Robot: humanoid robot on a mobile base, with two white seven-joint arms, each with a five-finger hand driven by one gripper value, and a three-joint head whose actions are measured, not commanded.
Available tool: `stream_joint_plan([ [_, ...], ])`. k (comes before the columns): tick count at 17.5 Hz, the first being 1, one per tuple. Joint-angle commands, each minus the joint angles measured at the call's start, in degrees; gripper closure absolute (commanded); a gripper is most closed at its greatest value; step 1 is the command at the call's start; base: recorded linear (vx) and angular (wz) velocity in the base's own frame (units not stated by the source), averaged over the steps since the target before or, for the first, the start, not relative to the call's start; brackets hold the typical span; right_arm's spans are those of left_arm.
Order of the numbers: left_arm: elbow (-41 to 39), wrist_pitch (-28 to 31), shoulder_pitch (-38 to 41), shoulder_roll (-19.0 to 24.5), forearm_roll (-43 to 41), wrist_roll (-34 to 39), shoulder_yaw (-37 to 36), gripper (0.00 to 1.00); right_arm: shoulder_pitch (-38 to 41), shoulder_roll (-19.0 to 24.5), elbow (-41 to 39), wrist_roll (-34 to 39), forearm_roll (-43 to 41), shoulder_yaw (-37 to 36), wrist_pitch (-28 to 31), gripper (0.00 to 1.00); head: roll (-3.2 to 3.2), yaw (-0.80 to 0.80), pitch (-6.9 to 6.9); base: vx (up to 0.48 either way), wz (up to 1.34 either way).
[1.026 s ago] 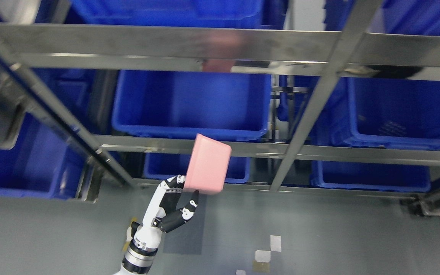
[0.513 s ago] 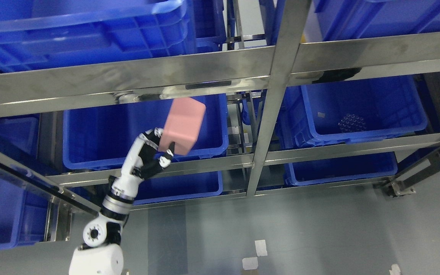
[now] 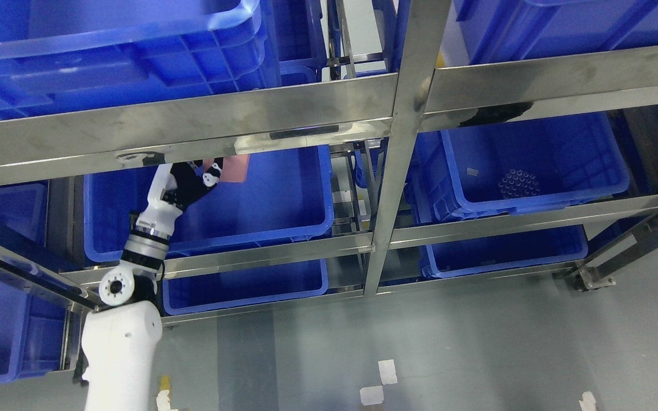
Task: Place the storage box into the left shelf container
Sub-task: 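Release the pink box into the bin and withdraw the left hand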
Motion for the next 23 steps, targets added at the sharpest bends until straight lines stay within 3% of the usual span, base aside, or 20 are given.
stream_joint_plan([
  [1, 18.40, -0.07, -6.67, 1.69, -12.90, 0.30, 2.14, 0.35, -0.44, -1.00, -1.00, -0.08, -0.09, -0.17, -0.03, 0.00, 0.00, 0.00, 0.00, -0.005, 0.01],
  [5, 16.21, -0.51, -5.88, 1.51, -15.22, 0.13, -1.45, 0.14, -0.44, -1.00, -1.00, -0.08, -0.09, -0.17, -0.03, 0.00, 0.00, 0.00, 0.00, 0.000, 0.00],
  [8, 9.12, -2.61, -4.74, 0.11, -13.65, 0.13, 0.98, 0.02, -0.44, -1.00, -1.00, -0.08, -0.09, -0.17, -0.03, 0.00, 0.00, 0.00, 0.00, 0.000, 0.00],
  [10, 3.58, -4.02, -2.46, -2.68, -11.80, 0.13, 5.54, 0.01, -0.44, -1.00, -1.00, -0.17, -0.09, -0.17, -0.03, 0.00, 0.00, 0.00, 0.00, 0.000, 0.00],
  [13, -7.23, -3.68, 3.95, -2.68, -8.82, 0.91, 7.15, 0.01, -0.44, -1.00, -1.00, -0.08, -0.09, -0.17, -0.03, 0.00, 0.00, 0.00, 0.00, 0.000, 0.00],
  [15, -15.92, -1.84, 7.64, -2.68, -4.07, 6.25, 7.06, 0.01, -0.44, -1.00, -1.00, -0.08, -0.09, -0.17, -0.03, 0.00, 0.00, 0.00, 0.00, 0.000, 0.00],
  [20, -40.53, 2.56, 24.51, -2.68, -3.53, 24.26, -0.57, 0.01, -0.44, -1.00, -1.00, -0.08, -0.09, -0.17, -0.03, 0.00, 0.00, 0.00, 0.00, 0.000, 0.00],
  [22, -45.83, 2.56, 29.78, -2.68, -3.53, 35.41, -4.69, 0.01, -0.44, -1.00, -1.00, -0.08, -0.09, -0.17, -0.03, 0.00, 0.00, 0.00, -0.01, 0.000, 0.00],
  [23, -46.89, 2.04, 32.24, -2.68, -3.53, 36.42, -7.94, 0.01, -0.44, -1.00, -1.00, -0.08, -0.09, -0.17, -0.03, 0.00, 0.00, 0.00, -0.01, 0.000, 0.00],
])
